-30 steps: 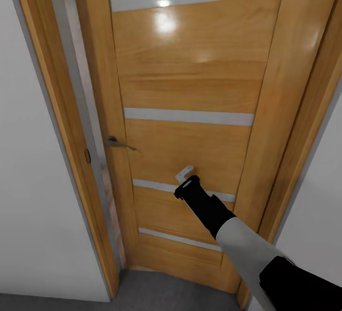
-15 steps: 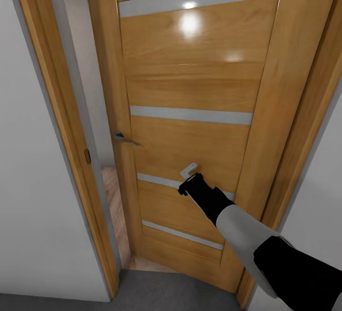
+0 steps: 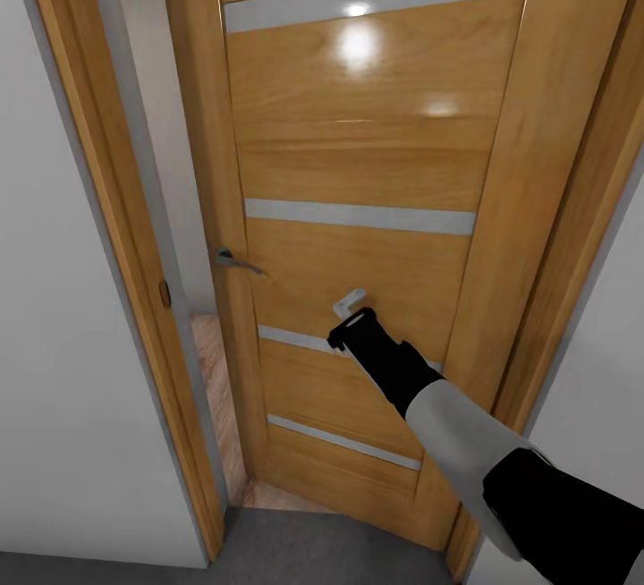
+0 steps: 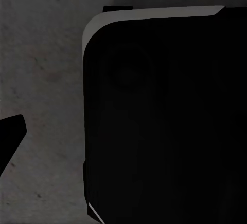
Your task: Move the two storage containers from the living room to the garage. In the garage, place one container on the floor and stack the other container on top of it (either order is fine).
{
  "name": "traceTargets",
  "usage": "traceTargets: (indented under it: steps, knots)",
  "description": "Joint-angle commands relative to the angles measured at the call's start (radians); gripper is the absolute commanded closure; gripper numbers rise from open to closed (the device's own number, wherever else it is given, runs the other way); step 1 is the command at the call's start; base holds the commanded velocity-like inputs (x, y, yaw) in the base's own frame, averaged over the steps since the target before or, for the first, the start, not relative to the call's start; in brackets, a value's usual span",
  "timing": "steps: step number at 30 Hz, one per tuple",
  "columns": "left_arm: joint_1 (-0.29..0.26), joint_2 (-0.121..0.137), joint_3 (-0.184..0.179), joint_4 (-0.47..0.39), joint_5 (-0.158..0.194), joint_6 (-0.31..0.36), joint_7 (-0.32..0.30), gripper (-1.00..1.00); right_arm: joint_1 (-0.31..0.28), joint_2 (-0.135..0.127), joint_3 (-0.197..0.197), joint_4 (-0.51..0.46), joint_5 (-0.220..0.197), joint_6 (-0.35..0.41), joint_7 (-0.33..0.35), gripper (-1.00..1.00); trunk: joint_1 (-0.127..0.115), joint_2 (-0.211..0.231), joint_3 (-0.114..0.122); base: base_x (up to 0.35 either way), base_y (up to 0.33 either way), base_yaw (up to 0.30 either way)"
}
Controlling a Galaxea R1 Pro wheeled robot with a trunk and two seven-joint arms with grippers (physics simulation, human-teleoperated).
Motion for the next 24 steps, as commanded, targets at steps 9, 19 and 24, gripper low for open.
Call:
traceTargets:
  steps: [9,19,24]
  knots:
    - [0.0,0.0,0.0,0.0,0.001,-0.002,0.0,-1.0,-0.001,0.0,0.001,-0.089,-0.005,0.046,-0.001,-1.0,0.0,-0.001,-0.001,0.0,0.0,0.0]
    - [0.0,0.0,0.0,0.0,0.001,-0.002,0.0,-1.0,-0.001,0.0,0.0,-0.092,-0.014,0.047,-0.004,-1.0,0.0,-0.001,-0.001,0.0,0.0,0.0]
    - [0.0,0.0,0.0,0.0,0.001,-0.002,0.0,-1.0,-0.001,0.0,0.0,-0.092,-0.013,0.047,-0.016,-1.0,0.0,-0.001,-0.001,0.0,0.0,0.0]
